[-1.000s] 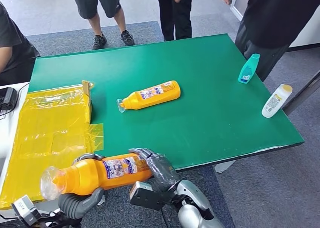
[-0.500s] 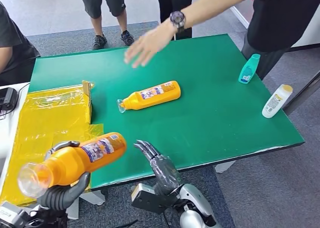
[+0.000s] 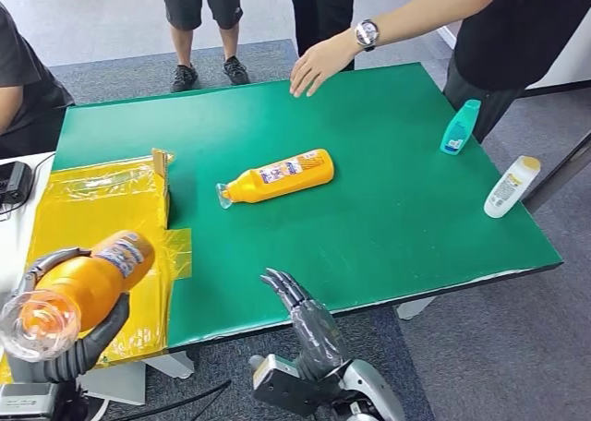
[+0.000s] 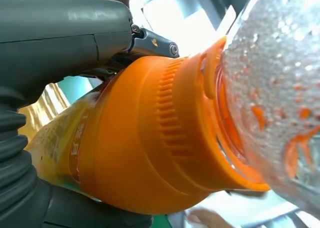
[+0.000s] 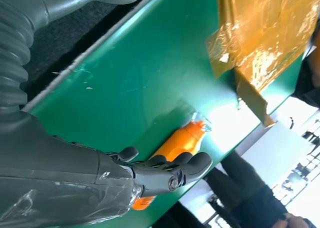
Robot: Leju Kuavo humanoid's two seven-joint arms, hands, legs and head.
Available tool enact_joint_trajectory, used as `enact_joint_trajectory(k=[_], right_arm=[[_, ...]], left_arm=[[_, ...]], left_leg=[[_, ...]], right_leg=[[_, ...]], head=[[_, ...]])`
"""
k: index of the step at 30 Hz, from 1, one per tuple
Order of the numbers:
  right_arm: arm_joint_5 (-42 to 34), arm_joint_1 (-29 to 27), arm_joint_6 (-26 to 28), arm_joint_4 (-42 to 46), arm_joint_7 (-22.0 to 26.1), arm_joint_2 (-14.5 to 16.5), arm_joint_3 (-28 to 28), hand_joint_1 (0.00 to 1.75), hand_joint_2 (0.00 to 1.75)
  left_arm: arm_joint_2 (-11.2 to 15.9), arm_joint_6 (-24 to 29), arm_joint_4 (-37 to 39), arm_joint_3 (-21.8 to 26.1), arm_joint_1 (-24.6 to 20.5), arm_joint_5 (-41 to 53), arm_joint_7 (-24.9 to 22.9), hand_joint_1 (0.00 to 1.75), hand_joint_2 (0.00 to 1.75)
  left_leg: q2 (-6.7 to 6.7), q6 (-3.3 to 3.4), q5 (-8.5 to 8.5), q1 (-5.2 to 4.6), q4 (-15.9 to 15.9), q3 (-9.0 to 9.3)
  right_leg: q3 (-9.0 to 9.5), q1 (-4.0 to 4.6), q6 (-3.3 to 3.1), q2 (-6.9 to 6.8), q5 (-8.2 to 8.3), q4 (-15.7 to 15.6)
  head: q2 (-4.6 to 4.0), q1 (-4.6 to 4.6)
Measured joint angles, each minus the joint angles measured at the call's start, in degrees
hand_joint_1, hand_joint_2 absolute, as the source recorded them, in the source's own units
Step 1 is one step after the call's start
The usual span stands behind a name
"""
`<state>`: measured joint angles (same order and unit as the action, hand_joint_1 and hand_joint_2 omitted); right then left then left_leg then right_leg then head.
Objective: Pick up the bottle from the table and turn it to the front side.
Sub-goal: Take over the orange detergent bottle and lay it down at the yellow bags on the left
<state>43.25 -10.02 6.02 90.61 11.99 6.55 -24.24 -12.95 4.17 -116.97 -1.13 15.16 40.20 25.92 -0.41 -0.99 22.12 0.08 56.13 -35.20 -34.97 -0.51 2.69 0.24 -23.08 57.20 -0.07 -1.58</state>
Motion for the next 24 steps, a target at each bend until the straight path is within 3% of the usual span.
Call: enact_joint_trajectory(k=[7,12,24], right_arm=[[-0.89,-3.25,-0.02,2.31,-0.62,-0.93,0.69,0.00,1.75],[-2.13,-4.67,-0.44,2.52,-0.51,-1.26,1.27,0.00,1.75],[-2.42,-5.16,-0.60,2.52,-0.46,-1.39,1.78,0.00,1.75]], left_arm=[[1.55,9.54,-2.78,1.94,-1.52,19.78,-7.33,1.63,1.75],[4.06,12.84,-2.79,2.93,-3.30,31.69,-12.66,1.62,1.75],[6.56,13.26,-2.70,3.41,-4.44,34.17,-14.12,1.58,1.75]], left_leg=[[0.00,-0.01,0.01,0.00,0.00,0.00],[0.00,-0.01,0.00,0.01,0.00,0.01],[0.01,-0.01,0.01,0.00,0.00,0.00]], right_leg=[[0.00,0.00,-0.02,0.00,-0.01,0.00],[-0.02,0.00,-0.02,0.00,0.00,0.00],[-0.02,0.00,-0.02,0.00,-0.01,0.00]], head=[[0.00,0.01],[0.00,0.01],[0.00,0.01]])
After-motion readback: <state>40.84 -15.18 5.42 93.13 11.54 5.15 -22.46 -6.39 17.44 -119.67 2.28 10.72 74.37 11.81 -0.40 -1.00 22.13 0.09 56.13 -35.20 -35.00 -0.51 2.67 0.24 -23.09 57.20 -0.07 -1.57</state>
